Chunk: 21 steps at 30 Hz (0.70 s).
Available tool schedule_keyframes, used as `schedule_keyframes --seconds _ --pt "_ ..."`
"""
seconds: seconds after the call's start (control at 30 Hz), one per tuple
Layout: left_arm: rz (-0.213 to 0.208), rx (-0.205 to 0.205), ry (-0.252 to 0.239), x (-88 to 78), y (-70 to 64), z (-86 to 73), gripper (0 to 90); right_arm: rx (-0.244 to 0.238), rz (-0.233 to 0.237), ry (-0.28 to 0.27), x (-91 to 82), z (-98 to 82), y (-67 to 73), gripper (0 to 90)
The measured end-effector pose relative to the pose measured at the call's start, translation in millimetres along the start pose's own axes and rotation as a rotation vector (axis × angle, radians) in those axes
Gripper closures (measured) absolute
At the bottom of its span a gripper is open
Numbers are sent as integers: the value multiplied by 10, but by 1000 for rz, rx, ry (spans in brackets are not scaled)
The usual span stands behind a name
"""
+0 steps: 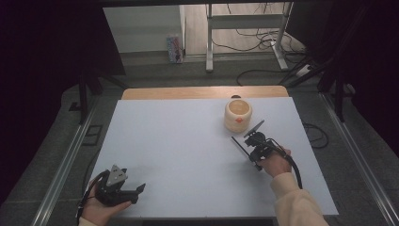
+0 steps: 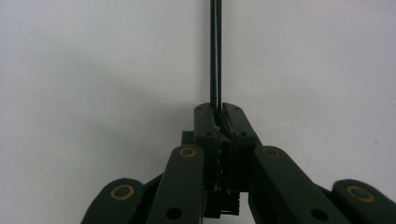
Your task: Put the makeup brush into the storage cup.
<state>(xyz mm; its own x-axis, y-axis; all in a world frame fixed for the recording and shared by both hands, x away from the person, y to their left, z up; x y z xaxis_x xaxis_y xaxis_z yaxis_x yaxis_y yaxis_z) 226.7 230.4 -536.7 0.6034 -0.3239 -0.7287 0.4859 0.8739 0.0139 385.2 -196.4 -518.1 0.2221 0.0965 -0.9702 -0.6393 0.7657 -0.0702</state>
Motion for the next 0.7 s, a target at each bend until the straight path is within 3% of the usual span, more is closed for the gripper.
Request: schedule_keyframes --seconds 0.37,0.7 --pt "6 -1 1 7 -10 -1 143 -93 46 -91 -225 -76 137 861" --pt "17 0 -1 4 -5 1 146 -128 78 -137 -241 -90 215 861"
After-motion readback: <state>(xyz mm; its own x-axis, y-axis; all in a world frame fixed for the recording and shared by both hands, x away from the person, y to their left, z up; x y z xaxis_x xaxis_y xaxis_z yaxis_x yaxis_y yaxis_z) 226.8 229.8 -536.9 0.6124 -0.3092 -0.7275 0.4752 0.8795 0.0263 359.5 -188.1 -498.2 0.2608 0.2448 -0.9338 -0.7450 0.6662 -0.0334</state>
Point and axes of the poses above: each handheld gripper's, and its own axes: x roughly forward along the jaws, z roughly out of its top, y roughly to its left, the point moved 4 cm from there along x, roughly forward along the jaws, and after that the axes turned 3 degrees about -x, right-handed, at the moved point
